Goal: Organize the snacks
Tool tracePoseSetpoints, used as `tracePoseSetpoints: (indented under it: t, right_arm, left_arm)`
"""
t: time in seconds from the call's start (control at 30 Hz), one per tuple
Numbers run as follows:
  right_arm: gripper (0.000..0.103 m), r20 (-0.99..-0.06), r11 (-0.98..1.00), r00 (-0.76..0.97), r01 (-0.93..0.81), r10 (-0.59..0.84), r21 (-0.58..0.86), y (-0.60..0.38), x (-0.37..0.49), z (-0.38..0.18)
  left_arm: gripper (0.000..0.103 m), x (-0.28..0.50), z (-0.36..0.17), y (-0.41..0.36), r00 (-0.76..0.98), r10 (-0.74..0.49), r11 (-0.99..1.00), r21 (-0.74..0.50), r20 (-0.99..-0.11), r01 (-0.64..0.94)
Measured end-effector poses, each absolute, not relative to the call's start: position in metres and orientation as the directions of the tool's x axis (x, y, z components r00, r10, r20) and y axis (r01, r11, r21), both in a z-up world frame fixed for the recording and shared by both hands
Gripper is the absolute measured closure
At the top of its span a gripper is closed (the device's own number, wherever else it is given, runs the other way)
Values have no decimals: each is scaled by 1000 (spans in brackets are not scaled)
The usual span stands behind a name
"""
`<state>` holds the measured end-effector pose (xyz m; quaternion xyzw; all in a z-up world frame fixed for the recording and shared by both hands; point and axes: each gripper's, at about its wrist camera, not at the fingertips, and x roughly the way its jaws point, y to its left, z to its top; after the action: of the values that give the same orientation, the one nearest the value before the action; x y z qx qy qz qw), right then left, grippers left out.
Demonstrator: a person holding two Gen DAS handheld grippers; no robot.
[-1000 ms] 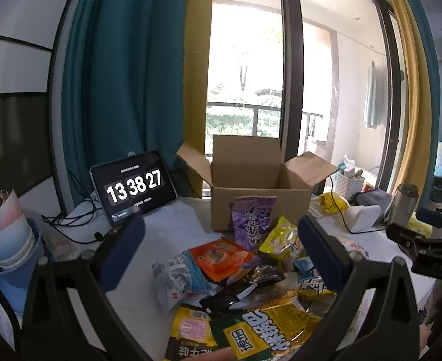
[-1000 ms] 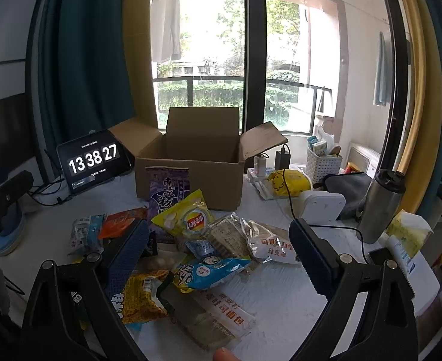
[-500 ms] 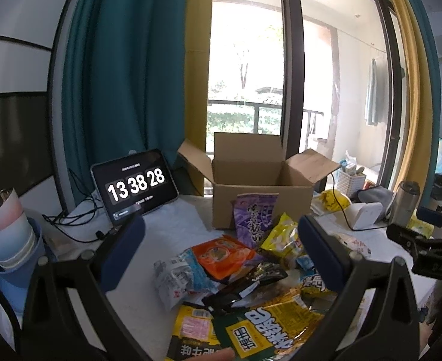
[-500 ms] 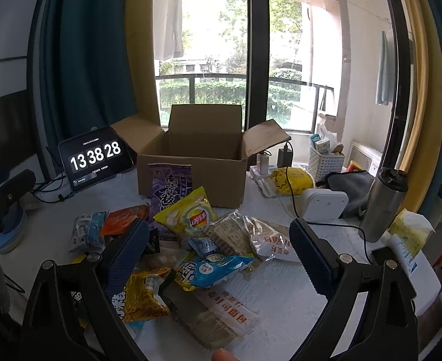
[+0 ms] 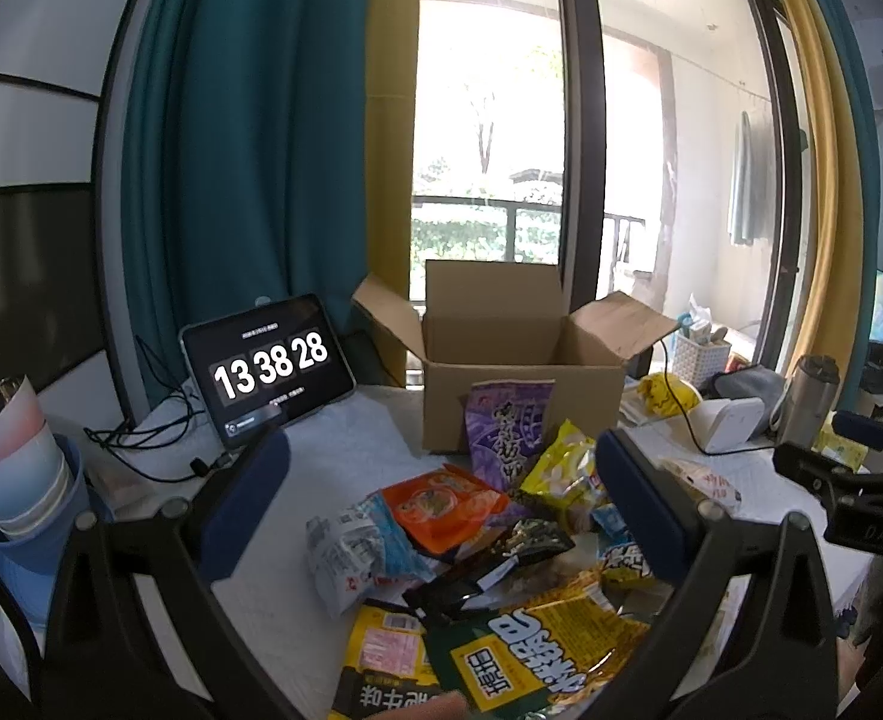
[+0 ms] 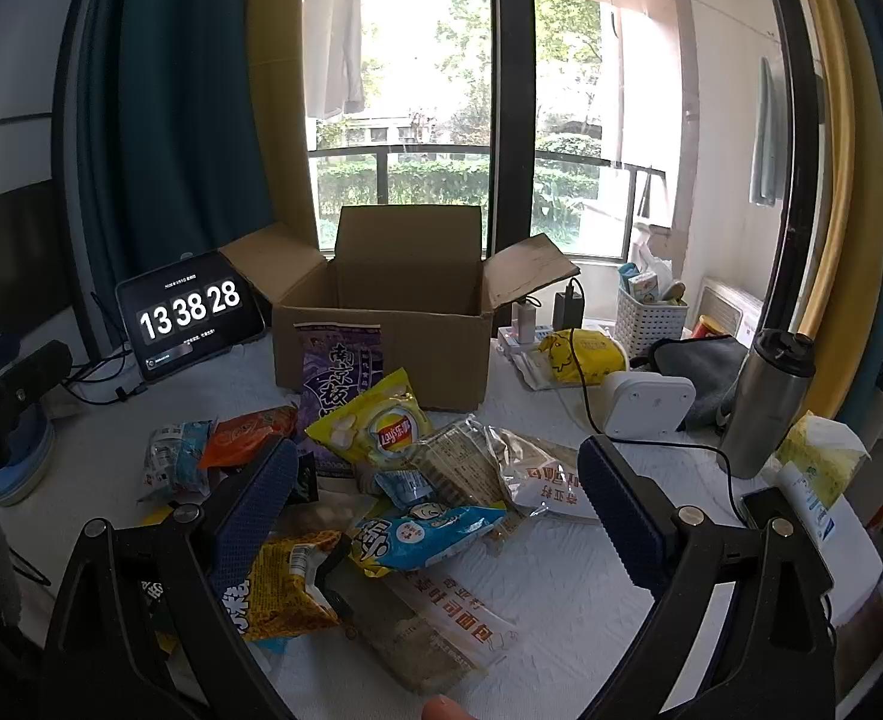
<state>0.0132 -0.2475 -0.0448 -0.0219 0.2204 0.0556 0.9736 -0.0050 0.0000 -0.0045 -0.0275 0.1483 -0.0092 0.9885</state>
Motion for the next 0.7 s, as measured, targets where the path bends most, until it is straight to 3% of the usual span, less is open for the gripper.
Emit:
tracePoseSetpoints:
  t: [0.7]
  right_arm:
    - [6, -436, 992, 894, -122, 102, -17, -247, 13, -45]
  left_arm:
    - [0, -3, -9, 1, 953, -11, 998, -55, -304, -6]
